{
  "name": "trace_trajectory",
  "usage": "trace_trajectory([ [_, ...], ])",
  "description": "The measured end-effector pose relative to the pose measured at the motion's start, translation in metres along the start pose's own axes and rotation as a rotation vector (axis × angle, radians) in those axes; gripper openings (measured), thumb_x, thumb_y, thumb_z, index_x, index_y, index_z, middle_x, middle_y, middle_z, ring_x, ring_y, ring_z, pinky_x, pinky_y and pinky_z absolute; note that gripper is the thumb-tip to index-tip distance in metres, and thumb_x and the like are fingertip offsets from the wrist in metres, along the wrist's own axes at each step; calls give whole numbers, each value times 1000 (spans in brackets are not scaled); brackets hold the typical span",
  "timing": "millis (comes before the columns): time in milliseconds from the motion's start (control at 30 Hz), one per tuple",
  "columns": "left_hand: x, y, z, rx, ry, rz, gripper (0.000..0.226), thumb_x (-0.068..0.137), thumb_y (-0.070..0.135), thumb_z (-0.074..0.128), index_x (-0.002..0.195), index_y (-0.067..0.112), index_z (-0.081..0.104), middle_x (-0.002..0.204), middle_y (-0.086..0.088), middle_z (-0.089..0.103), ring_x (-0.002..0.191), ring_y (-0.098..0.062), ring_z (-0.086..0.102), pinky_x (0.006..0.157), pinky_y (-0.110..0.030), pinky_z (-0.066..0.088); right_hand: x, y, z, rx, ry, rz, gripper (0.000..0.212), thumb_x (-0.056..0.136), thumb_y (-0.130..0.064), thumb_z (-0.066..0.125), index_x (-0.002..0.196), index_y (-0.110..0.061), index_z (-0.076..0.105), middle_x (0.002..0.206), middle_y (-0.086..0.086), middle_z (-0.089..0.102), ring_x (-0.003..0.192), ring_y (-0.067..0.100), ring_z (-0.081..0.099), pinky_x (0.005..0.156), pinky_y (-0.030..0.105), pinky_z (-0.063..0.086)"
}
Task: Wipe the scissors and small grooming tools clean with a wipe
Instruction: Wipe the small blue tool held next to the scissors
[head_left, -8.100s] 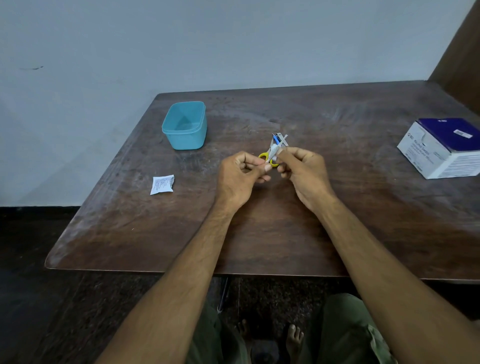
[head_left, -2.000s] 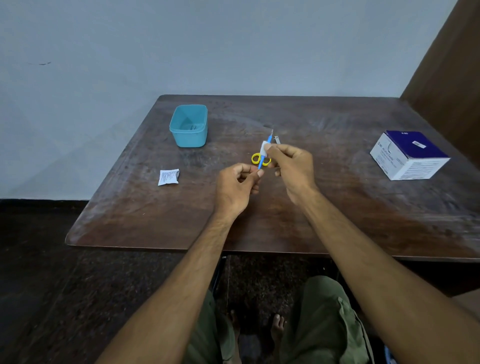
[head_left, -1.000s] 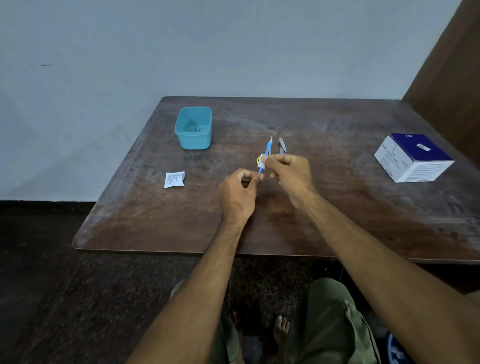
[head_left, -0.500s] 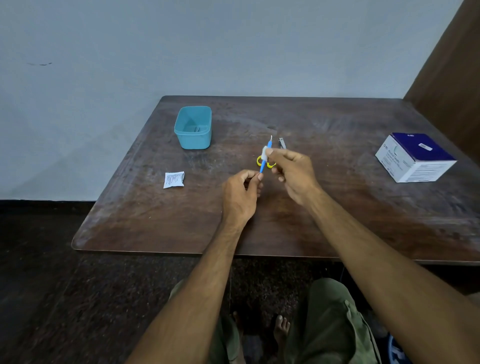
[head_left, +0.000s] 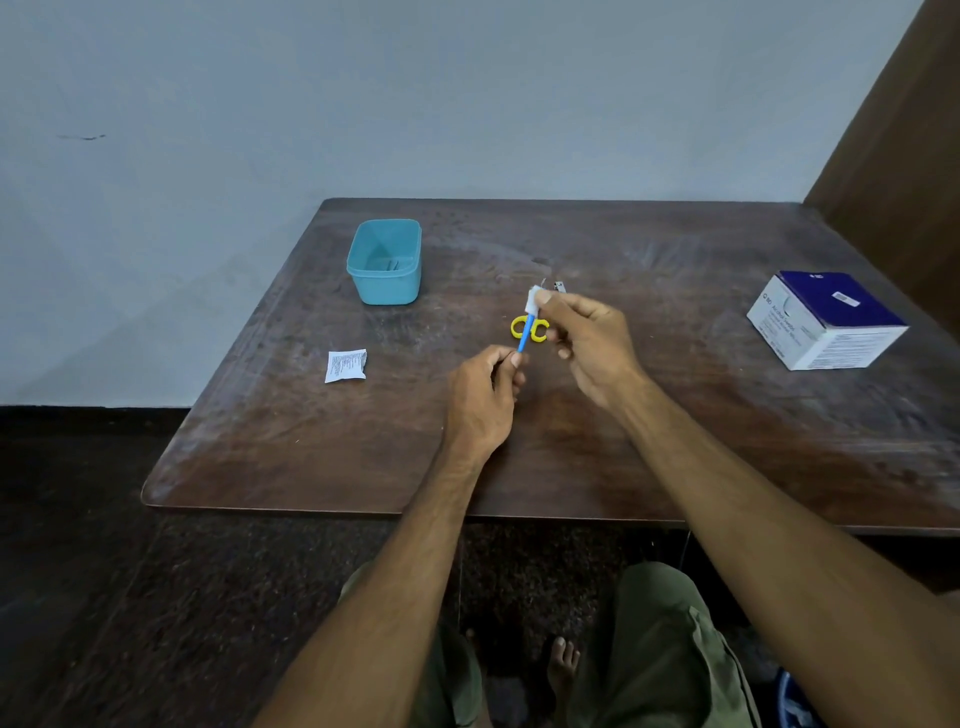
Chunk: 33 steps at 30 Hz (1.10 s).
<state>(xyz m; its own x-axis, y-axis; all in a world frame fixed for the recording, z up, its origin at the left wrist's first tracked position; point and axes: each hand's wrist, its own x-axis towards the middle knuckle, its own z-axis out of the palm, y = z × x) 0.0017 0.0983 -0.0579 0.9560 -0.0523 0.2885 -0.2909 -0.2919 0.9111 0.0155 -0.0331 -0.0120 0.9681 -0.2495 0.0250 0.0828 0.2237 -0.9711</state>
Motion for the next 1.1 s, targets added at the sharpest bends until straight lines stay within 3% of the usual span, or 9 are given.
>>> trace_trajectory([
  [233, 0, -1, -1, 42, -19, 25, 23, 98, 9, 45, 87, 11, 65, 66, 5, 59, 58, -8, 53, 61, -36, 50, -8, 9, -1, -145, -53, 34, 15, 86, -21, 72, 93, -9, 75, 89, 14, 66, 52, 5, 47, 43, 17, 29],
  [433, 0, -3, 1, 15, -29, 11, 24, 98, 11, 46, 85, 16, 66, 62, 9, 55, 55, -8, 49, 59, -41, 49, 2, -5, 3, 10, 11, -12, 12, 88, -21, 69, 79, -15, 74, 75, 9, 63, 48, 3, 47, 42, 15, 31],
  [600, 2, -4, -1, 30, 4, 28, 20, 96, 17, 52, 82, 13, 65, 60, 10, 58, 56, -7, 53, 61, -42, 53, -11, 10, 0, -129, -48, 24, 14, 86, -23, 71, 93, -12, 76, 89, 14, 68, 52, 5, 48, 44, 19, 31],
  [700, 2, -4, -1, 41, 5, 40, 18, 95, 19, 54, 82, 16, 66, 60, 11, 59, 56, -3, 54, 62, -41, 54, -13, 8, -4, -128, -40, 20, 15, 86, -24, 72, 90, -10, 77, 86, 18, 69, 53, 6, 47, 46, 19, 31],
  [867, 2, -3, 0, 9, 2, 21, 15, 93, 20, 57, 81, 18, 67, 59, 10, 60, 57, -7, 56, 62, -44, 55, -2, -5, 0, 24, 19, -31, 13, 89, -18, 68, 78, -15, 74, 64, -2, 67, 48, 4, 45, 43, 16, 31],
  [1033, 1, -2, -2, 5, 39, 19, 16, 91, 21, 60, 77, 18, 66, 58, 11, 61, 54, -6, 57, 59, -41, 55, -14, 10, 0, -153, -27, -11, 15, 87, -19, 72, 93, -6, 76, 85, 10, 70, 50, 5, 46, 42, 16, 32],
  [1100, 2, -2, -3, 12, 44, 23, 15, 91, 23, 61, 77, 19, 67, 59, 12, 62, 54, -5, 57, 59, -40, 55, -18, 14, -3, -194, -61, 2, 16, 86, -18, 72, 92, -4, 75, 83, 9, 69, 51, 6, 47, 42, 15, 33],
])
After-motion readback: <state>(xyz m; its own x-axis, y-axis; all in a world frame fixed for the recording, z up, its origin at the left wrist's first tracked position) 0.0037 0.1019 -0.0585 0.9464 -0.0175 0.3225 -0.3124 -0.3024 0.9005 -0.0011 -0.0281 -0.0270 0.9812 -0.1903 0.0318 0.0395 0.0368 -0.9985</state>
